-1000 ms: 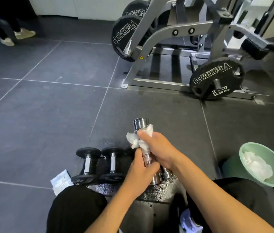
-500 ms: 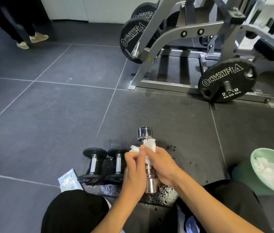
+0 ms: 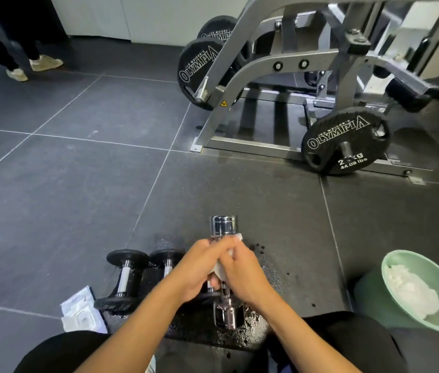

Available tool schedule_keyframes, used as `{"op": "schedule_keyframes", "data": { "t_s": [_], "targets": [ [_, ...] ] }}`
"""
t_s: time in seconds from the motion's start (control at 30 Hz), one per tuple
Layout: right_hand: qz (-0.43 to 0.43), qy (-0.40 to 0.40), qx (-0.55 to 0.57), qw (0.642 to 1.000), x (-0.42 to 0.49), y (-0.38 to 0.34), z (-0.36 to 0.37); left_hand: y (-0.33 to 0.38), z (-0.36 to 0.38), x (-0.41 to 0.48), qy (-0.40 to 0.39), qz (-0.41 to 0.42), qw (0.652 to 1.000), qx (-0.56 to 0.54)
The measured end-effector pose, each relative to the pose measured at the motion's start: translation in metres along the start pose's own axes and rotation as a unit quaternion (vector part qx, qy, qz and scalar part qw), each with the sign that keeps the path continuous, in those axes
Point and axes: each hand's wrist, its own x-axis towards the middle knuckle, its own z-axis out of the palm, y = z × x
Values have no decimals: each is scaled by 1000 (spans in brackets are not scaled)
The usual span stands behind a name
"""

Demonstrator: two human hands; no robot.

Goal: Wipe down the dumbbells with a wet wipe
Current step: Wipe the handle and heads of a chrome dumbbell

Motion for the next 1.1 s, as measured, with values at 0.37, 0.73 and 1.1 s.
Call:
{"op": "schedule_keyframes", "data": {
  "t_s": [0.37, 0.73, 1.1],
  "targets": [
    [-21, -66, -72, 995, -5, -12, -9, -3, 6, 3, 100, 35, 977, -185],
    [23, -80, -63, 995, -7, -7, 1, -5, 0, 6, 164, -31, 983, -72],
    [27, -89, -39, 995, -5, -5, -2, 1, 10, 7, 204, -8, 951, -231]
  ]
}}
